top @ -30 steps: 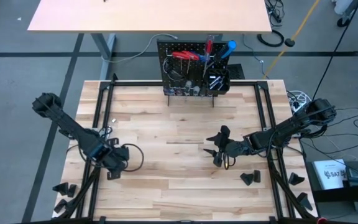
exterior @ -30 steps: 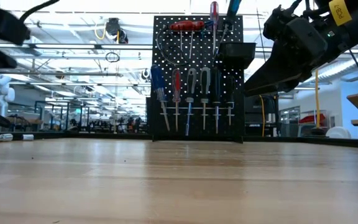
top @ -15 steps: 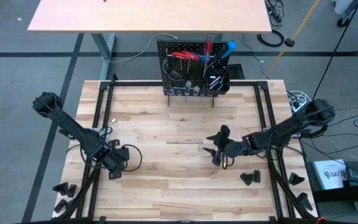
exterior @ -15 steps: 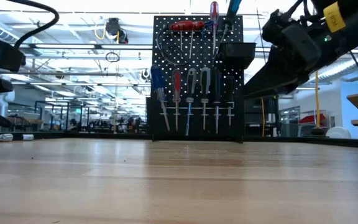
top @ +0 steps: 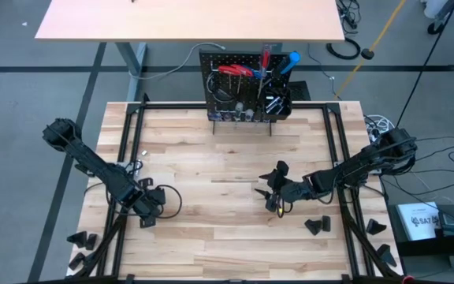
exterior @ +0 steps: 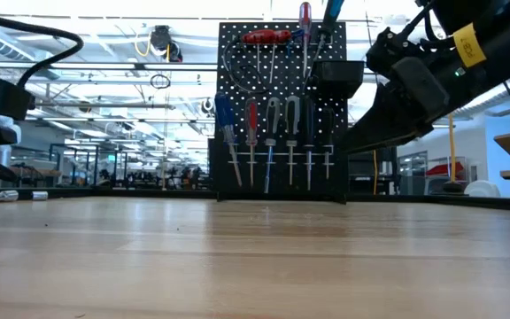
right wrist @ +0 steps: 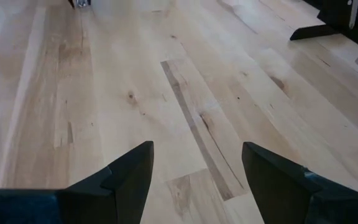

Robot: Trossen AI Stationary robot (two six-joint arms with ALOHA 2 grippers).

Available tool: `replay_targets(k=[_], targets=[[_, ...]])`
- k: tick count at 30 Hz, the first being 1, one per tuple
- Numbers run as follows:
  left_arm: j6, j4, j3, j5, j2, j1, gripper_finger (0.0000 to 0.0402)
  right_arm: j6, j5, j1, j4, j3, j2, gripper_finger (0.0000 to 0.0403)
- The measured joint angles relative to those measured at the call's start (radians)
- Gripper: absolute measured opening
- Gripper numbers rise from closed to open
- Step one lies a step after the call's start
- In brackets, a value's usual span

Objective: Hang tools onto peg board
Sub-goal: Put the silver socket into the black bin on the peg board

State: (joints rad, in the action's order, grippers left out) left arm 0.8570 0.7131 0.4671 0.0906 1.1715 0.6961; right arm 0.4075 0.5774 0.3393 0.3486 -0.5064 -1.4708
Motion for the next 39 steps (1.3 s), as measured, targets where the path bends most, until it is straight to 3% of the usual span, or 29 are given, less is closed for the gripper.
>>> replay_targets(k=[9,14,19,22,26,30,36,39], targets=[[-0.003,-0.009,0.013,0.004,0.047,0.0,0.0064,-0.008,0.0,0.0,0.023,0.0,0.0,0.0238],[-0.033,0.045,0.06,-0.007,0.016,-0.003,0.0062,-0.008,-0.002,0.0,0.037,0.0,0.0,0.0238],[-0.065,0.056,0.125,0.061,-0.019,-0.028,0.0062,-0.011,-0.002,0.0,0.056,0.0,0.0,0.0238],[-0.124,-0.015,0.165,0.194,-0.039,-0.05,0.0062,-0.012,-0.002,0.0,0.07,0.0,0.0,0.0238],[-0.288,-0.275,0.198,0.386,-0.051,-0.095,0.0062,-0.011,-0.002,0.0,0.078,0.0,0.0,0.0238],[-0.528,-0.66,0.201,0.481,-0.042,-0.175,0.0062,-0.01,-0.002,0.0,0.1,0.0,0.001,0.0238],[-0.836,-1.255,0.201,0.482,0.028,-0.352,0.0062,-0.008,-0.002,0.0,0.12,0.0,0.001,0.0238],[-0.863,-1.44,0.215,0.383,0.087,-0.474,0.0062,-0.007,-0.003,0.0,0.135,0.0,0.001,0.0238]])
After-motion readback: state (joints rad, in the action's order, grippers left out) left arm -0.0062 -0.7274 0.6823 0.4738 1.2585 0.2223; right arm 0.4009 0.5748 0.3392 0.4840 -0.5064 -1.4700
